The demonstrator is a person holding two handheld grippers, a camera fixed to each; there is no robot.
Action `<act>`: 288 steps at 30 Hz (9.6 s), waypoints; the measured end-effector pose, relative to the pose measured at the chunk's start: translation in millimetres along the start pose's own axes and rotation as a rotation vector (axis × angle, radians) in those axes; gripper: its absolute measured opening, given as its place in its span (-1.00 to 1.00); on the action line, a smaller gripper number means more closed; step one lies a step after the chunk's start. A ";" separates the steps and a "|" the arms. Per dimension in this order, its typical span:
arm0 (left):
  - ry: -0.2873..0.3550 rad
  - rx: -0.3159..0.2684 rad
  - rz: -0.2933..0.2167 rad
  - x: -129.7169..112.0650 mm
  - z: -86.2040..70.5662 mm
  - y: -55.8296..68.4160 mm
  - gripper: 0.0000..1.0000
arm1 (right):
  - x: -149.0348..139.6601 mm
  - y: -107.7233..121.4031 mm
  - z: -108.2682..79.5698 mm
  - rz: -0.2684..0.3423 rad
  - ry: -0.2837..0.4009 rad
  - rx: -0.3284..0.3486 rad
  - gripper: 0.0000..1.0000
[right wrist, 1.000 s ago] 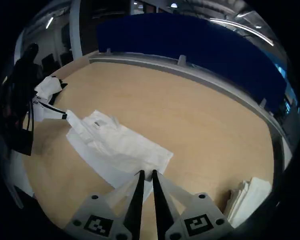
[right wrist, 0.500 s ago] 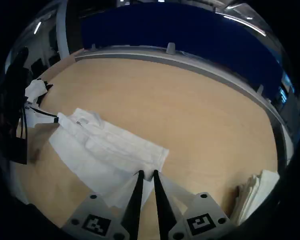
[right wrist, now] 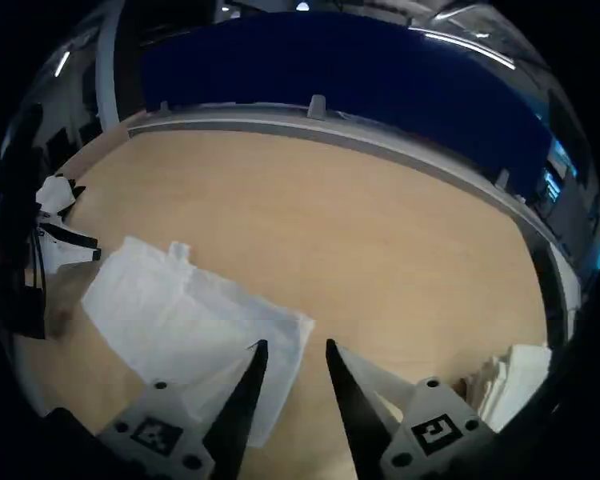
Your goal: Fold towel
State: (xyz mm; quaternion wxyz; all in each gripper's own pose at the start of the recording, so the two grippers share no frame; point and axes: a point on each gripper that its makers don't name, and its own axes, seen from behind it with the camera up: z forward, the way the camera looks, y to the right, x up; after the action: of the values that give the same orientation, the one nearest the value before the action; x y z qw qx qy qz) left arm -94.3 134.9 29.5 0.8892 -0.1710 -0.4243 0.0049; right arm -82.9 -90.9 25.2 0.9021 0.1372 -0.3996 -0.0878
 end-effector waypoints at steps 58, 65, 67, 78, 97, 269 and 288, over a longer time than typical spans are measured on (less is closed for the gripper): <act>-0.005 0.129 -0.154 -89.2 -100.6 -26.2 0.87 | -97.4 -42.1 -38.3 -0.181 -0.140 0.187 0.56; -0.002 0.140 -0.180 -96.3 -111.0 -31.2 0.87 | -102.8 -43.0 -36.6 -0.199 -0.158 0.199 0.27; -0.001 0.142 -0.183 -97.2 -113.4 -32.0 0.87 | -104.3 -44.8 -36.3 -0.198 -0.165 0.209 0.14; 0.002 0.144 -0.178 -100.0 -120.0 -30.4 0.87 | -104.3 -44.5 -31.5 -0.182 -0.178 0.230 -0.43; 0.015 0.162 -0.199 -102.0 -134.8 -34.3 0.87 | -56.5 -44.6 -48.5 -0.250 -0.077 0.198 -0.90; 0.156 0.125 -0.163 -47.6 -185.8 -10.2 0.87 | 149.7 13.5 -172.7 -0.338 0.237 0.119 -0.86; 0.138 0.152 -0.158 -37.6 -173.3 17.3 0.87 | 114.7 173.1 -195.6 -0.336 0.160 -0.003 -0.86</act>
State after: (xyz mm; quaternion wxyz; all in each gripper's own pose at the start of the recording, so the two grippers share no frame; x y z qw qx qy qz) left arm 15.0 93.5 -104.9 0.9243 -0.0691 -0.3728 -0.0446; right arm 147.6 77.0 34.3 0.9039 0.2072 -0.2978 -0.2265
